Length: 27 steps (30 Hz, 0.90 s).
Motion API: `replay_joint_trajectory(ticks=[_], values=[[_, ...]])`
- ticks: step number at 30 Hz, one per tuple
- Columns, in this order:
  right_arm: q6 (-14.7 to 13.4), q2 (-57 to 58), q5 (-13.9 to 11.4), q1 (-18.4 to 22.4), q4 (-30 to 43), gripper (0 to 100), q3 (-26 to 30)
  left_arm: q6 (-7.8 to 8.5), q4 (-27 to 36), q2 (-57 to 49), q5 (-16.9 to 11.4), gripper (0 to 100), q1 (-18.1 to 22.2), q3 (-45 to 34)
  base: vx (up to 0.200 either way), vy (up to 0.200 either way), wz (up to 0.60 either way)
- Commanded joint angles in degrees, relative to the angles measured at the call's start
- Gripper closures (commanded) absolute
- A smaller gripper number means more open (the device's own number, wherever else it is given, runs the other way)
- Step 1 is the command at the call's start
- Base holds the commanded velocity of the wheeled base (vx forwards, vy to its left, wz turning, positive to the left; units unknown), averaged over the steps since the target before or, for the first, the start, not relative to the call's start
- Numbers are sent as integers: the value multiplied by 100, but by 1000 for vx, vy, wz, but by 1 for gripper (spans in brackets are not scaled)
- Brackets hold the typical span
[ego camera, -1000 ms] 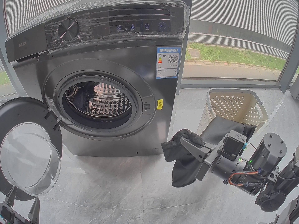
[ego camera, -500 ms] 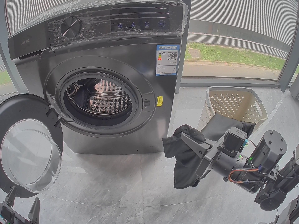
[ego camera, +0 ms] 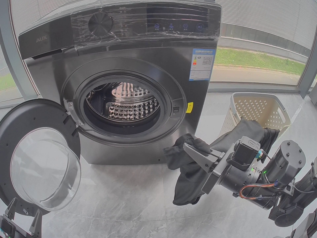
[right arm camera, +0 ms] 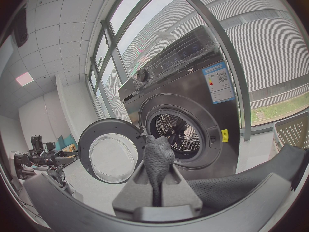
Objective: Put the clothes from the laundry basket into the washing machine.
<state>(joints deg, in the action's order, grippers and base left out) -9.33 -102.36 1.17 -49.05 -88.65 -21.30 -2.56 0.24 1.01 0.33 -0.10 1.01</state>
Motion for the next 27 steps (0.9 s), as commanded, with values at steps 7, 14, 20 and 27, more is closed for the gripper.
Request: replay_joint_trajectory(ticks=[7,14,20,27], values=[[-96,85,-3,-78,-12,100,-287,1,2,-101,2,0,1,-92,0,0,0],[-96,32,15,133,-3,100,-340,1,2,-101,2,0,1,-92,0,0,0],[-87,6,15,230,-3,100,-305,177,-24,-101,-33,0,1,-101,0,0,0],[-87,-214,32,326,-3,100,-296,177,-24,-101,-33,0,1,-101,0,0,0]])
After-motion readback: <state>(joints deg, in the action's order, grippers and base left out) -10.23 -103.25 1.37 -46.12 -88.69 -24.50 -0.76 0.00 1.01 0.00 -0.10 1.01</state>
